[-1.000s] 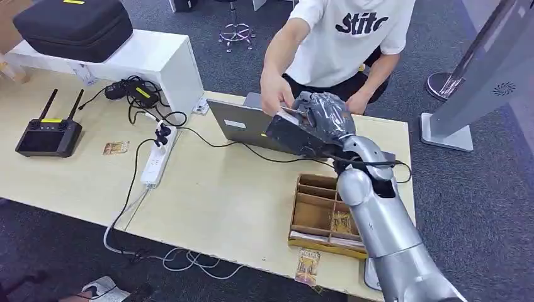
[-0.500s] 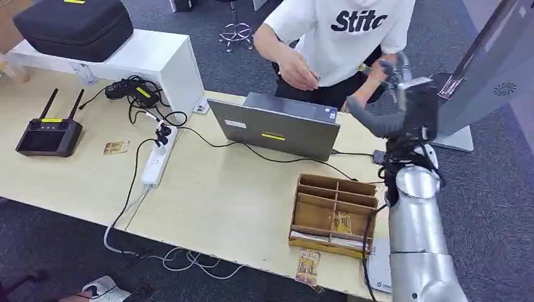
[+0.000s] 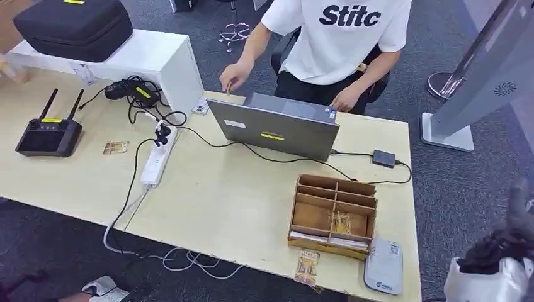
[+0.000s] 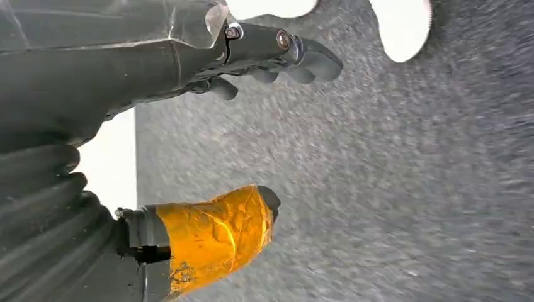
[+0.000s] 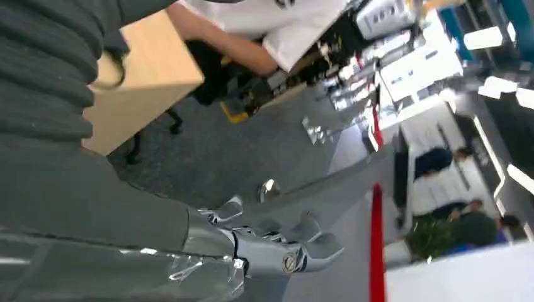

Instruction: Pass the card to the sensor for recognition and then transmit it.

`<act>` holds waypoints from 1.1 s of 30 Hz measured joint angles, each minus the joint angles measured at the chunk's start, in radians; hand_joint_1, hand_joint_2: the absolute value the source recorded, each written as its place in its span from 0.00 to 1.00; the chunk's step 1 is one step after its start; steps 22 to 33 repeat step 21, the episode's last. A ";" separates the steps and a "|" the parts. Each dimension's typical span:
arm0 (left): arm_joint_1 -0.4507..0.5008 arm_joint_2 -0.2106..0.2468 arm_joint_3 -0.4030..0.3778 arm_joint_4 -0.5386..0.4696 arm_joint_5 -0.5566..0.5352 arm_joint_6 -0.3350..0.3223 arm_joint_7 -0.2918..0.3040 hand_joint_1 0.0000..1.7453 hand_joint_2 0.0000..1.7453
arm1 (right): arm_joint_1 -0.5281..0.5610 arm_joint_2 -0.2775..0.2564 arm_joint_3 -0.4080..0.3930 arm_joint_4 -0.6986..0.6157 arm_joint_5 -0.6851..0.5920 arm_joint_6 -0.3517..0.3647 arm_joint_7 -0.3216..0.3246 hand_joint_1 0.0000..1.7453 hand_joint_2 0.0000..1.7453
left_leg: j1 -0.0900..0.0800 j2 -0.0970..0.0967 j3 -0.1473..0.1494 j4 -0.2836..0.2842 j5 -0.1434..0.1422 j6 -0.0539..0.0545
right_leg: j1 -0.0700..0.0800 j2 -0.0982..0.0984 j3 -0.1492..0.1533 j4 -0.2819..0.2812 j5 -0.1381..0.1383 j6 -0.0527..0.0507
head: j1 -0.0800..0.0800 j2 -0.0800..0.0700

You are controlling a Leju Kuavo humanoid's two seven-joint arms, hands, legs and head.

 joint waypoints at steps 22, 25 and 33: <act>0.032 -0.027 0.101 0.000 0.104 -0.001 0.124 1.00 1.00 | 0.477 -0.118 0.120 0.817 0.624 0.124 0.648 1.00 1.00 | 0.000 -0.001 0.005 -0.001 -0.011 0.000 | 0.000 -0.004 0.010 -0.001 -0.010 -0.003 | 0.002 0.000; 0.032 -0.027 0.101 0.000 0.104 -0.001 0.124 1.00 1.00 | 0.477 -0.118 0.120 0.817 0.624 0.124 0.648 1.00 1.00 | 0.000 -0.001 0.005 -0.001 -0.011 0.000 | 0.000 -0.004 0.010 -0.001 -0.010 -0.003 | 0.002 0.000; 0.032 -0.027 0.101 0.000 0.104 -0.001 0.124 1.00 1.00 | 0.477 -0.118 0.120 0.817 0.624 0.124 0.648 1.00 1.00 | 0.000 -0.001 0.005 -0.001 -0.011 0.000 | 0.000 -0.004 0.010 -0.001 -0.010 -0.003 | 0.002 0.000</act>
